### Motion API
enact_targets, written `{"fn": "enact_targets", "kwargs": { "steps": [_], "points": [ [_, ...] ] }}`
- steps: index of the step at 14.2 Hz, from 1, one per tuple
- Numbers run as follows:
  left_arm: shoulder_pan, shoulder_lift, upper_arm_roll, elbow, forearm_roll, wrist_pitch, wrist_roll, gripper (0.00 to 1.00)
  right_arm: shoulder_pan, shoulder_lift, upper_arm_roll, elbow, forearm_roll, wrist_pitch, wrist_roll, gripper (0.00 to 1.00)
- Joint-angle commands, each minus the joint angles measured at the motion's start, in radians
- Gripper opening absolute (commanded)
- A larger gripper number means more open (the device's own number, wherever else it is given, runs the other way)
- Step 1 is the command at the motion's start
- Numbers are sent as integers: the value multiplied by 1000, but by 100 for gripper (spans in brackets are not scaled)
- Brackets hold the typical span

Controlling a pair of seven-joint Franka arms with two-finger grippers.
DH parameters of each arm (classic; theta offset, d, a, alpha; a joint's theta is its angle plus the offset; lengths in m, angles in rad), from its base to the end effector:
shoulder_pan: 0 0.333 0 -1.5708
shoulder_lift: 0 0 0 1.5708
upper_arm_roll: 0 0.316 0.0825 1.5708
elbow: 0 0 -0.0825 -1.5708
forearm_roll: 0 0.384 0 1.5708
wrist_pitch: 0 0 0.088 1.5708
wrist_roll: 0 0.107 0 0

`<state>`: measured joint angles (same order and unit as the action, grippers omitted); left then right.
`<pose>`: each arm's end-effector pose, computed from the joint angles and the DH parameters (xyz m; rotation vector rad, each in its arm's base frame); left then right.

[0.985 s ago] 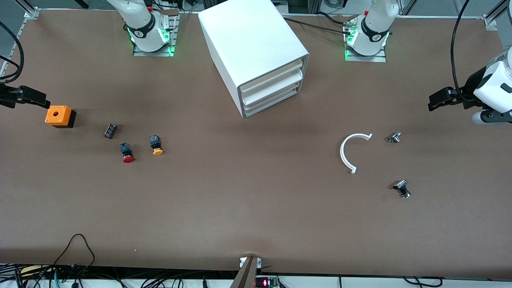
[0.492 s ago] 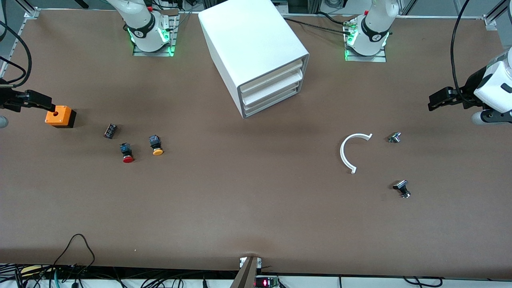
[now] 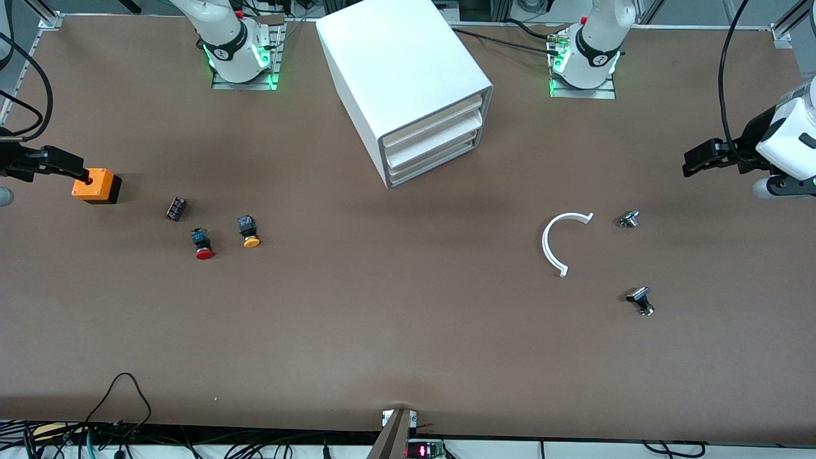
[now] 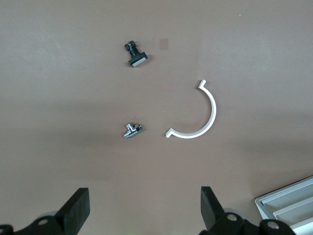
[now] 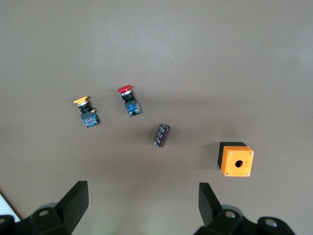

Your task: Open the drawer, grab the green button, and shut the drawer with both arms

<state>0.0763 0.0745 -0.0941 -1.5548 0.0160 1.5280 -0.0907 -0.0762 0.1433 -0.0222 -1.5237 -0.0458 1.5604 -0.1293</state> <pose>0.5706 -0.0065 0.5867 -3.1211 -0.1135 0.1568 0.5898 -0.0623 0.5636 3.0998 0.0510 -0.1729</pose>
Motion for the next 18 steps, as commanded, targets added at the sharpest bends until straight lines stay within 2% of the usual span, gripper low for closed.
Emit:
{"fn": "enact_targets", "kwargs": {
  "steps": [1,4,10,12,18],
  "points": [
    [7,2,2,-14,-24,-20,16,100,6,4,2,13,-6,-3,-6,100],
    [7,1,-1,-59,-59,-52,17,100,7,4,2,10,-5,-3,-3,100],
    [19,27,-10,-169,-347,-42,48,99,10,15,2,7,-5,-7,-4,100],
    [17,34,-10,-232,-393,7,124,99,10,16,2,7,-3,-8,-4,100],
    [5,217,-10,-251,-596,8,399,98,10,21,2,5,-3,-7,-6,100]
  ]
}}
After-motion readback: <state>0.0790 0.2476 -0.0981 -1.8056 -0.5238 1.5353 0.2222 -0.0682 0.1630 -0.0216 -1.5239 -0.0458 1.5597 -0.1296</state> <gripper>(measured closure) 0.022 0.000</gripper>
